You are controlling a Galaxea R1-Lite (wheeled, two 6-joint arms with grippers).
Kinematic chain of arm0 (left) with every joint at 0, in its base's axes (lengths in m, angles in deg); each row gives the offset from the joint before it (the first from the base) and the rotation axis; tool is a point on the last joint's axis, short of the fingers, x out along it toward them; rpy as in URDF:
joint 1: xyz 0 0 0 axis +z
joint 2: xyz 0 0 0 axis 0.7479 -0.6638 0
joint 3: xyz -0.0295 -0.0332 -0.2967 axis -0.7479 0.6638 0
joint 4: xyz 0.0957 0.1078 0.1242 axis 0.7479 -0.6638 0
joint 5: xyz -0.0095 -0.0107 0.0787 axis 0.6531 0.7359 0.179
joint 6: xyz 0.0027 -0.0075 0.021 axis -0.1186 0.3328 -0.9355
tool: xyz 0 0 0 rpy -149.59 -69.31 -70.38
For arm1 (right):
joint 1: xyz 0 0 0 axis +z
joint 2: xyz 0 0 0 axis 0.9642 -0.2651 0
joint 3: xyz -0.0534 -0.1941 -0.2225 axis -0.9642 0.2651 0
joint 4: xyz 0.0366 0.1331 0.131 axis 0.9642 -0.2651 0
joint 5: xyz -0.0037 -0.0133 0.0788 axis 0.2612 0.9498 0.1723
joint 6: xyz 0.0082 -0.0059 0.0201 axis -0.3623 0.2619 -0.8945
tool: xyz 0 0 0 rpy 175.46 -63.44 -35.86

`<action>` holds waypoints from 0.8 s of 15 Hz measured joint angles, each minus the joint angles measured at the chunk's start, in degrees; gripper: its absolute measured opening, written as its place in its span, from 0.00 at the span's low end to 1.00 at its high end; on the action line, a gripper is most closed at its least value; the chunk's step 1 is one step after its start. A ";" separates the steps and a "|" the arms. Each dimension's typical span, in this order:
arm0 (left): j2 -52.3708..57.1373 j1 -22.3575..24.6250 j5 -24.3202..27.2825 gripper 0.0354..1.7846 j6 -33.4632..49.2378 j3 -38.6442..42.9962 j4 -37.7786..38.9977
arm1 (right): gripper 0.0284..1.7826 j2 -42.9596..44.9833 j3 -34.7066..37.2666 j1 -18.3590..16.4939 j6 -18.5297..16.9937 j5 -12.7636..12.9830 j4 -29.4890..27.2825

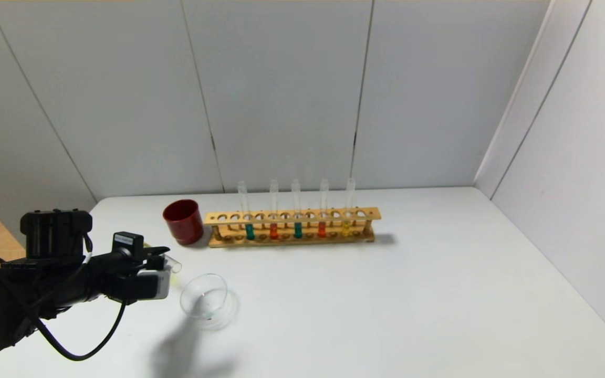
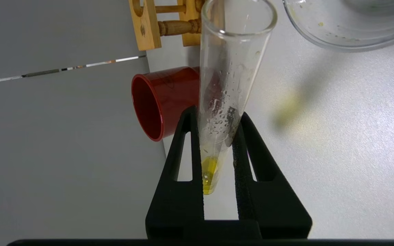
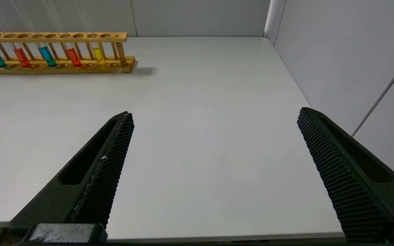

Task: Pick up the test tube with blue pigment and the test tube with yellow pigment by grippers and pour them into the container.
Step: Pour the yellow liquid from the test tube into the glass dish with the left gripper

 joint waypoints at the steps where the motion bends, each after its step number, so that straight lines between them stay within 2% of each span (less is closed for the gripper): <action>1: -0.52 -0.30 -0.22 0.15 -0.20 -0.35 0.06 | 0.98 0.00 0.00 0.00 0.00 0.00 0.00; 6: -2.67 -3.21 -3.10 0.15 -2.12 -2.94 0.24 | 0.98 0.00 0.00 0.00 0.00 -0.02 0.00; 12: -2.73 -3.43 -3.80 0.15 -8.00 -2.80 0.09 | 0.98 0.00 0.00 0.00 0.00 -0.02 0.00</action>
